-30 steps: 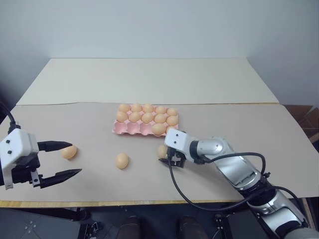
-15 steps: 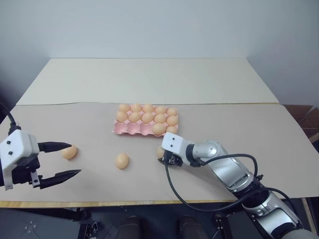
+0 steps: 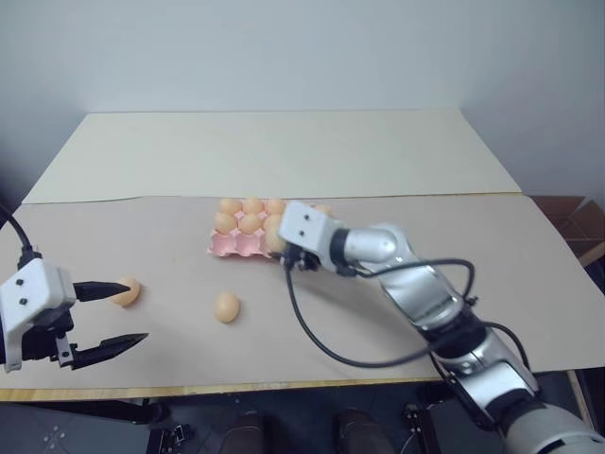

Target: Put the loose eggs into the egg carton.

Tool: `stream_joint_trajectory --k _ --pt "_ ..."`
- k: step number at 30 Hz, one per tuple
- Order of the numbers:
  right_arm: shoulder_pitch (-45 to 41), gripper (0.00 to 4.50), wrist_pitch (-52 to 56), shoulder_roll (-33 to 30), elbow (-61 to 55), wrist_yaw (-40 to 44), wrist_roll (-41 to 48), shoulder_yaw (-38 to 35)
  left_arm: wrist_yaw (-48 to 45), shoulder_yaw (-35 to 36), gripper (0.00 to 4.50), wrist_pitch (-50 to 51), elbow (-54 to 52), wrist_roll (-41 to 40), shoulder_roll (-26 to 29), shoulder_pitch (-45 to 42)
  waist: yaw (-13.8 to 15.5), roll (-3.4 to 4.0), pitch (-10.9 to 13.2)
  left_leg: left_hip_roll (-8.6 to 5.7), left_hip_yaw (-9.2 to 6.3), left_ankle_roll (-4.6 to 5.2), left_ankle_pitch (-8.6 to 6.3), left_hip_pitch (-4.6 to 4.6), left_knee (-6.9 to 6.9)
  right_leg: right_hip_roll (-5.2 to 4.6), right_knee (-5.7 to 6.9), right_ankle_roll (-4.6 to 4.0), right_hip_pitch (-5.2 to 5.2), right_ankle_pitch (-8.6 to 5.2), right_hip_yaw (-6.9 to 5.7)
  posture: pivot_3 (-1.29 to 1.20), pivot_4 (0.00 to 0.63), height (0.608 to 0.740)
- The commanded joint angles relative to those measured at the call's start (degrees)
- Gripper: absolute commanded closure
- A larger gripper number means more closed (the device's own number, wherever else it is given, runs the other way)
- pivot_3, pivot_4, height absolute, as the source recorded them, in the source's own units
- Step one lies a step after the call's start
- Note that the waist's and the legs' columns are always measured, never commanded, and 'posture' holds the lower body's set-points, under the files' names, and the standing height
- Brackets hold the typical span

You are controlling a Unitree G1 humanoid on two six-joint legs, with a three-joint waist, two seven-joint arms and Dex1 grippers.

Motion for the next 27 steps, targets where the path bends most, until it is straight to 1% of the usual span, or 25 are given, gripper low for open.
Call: stream_joint_trajectory --k 1,5,7,8,11,12,15,21,22,25,27 --pt "-2.79 2.06 -5.49 2.41 6.84 -1.74 -2.21 -0.05 0.16 1.72 0.29 -0.54 -0.99 -0.28 -0.22 0.01 0.00 -0.01 -0.01 -0.01 0.00 0.00 0.00 -0.01 0.00 -0.01 -0.01 0.00 0.00 0.00 0.00 0.00 0.150 0.740" --pt "-3.81 2.06 -11.13 3.80 12.24 -1.70 -4.14 0.39 0.40 2.19 0.29 -0.37 -1.63 -0.23 -0.59 0.45 -0.19 -0.01 -0.01 0.00 0.00 -0.01 0.00 -0.05 -0.01 -0.01 -0.01 0.00 -0.05 0.00 0.00 0.00 0.150 0.740" --pt "-4.22 1.45 -13.26 4.13 14.63 -1.69 -5.31 0.51 0.46 2.46 0.29 -0.30 -2.06 -0.21 -0.85 0.84 -0.36 -0.01 -0.01 0.01 0.00 -0.01 0.00 -0.06 -0.02 -0.01 0.00 0.00 -0.07 0.00 0.01 0.00 0.150 0.740" --pt "-4.25 1.31 -14.54 4.25 15.64 -1.43 -5.55 0.44 0.53 2.54 0.29 -0.23 -2.25 -0.23 -0.95 0.98 -0.40 -0.01 -0.01 0.03 0.00 -0.01 0.00 -0.05 -0.02 0.00 0.01 -0.01 -0.07 0.00 0.01 0.00 0.150 0.740" --pt "-4.09 0.28 -17.12 4.70 17.97 -1.60 -6.63 0.17 0.83 2.55 0.29 0.00 -2.61 -0.36 -1.07 1.14 -0.48 -0.01 -0.01 0.04 0.00 -0.01 0.00 -0.03 -0.03 0.00 0.02 -0.01 -0.07 0.01 0.01 0.00 0.150 0.740" --pt "-3.98 0.03 -17.77 4.92 18.49 -2.02 -7.03 -0.01 0.93 2.51 0.29 0.05 -2.65 -0.39 -1.08 1.11 -0.48 -0.01 -0.01 0.04 -0.01 -0.01 0.00 -0.03 -0.03 0.00 0.03 -0.01 -0.07 0.01 0.01 0.00 0.150 0.740" --pt "-3.93 0.03 -18.99 4.90 18.80 -2.48 -8.00 -0.53 1.08 2.31 0.29 0.08 -2.69 -0.43 -1.01 0.94 -0.47 -0.01 -0.01 0.04 -0.01 -0.01 0.00 -0.03 -0.04 0.00 0.02 -0.01 -0.07 0.01 0.02 0.00 0.150 0.740" --pt "-3.41 0.03 -16.77 2.80 12.65 -0.78 -7.83 -3.34 1.38 1.57 0.29 -0.18 -2.19 -1.47 -0.87 -0.81 -0.39 -0.01 -0.01 0.04 -0.02 -0.01 0.00 -0.05 -0.05 -0.03 0.01 -0.01 -0.08 0.01 0.01 0.00 0.150 0.740" --pt "-3.12 0.03 -16.09 2.06 10.79 -0.33 -7.75 -3.80 1.50 1.32 0.29 -0.14 -2.03 -1.95 -0.94 -1.41 -0.35 -0.01 0.00 0.04 -0.03 -0.01 0.00 -0.05 -0.05 -0.02 0.01 -0.01 -0.07 0.01 0.01 0.00 0.150 0.740" --pt "-0.96 0.03 -9.95 -1.92 0.10 4.30 -4.57 -7.13 1.70 0.44 0.29 0.28 -1.60 -4.00 -1.37 -3.56 -0.06 -0.01 -0.01 0.05 -0.10 -0.01 0.00 -0.12 -0.05 -0.06 -0.01 -0.01 -0.08 0.01 -0.04 0.00 0.150 0.740" --pt "0.95 0.03 -2.24 -6.18 -8.35 10.59 2.11 -11.24 1.56 0.20 0.29 0.51 -1.54 -4.40 -1.46 -3.80 -0.02 -0.01 -0.01 0.05 -0.11 -0.01 0.00 -0.14 -0.05 -0.08 -0.04 -0.01 -0.07 0.01 -0.05 0.00 0.150 0.740"
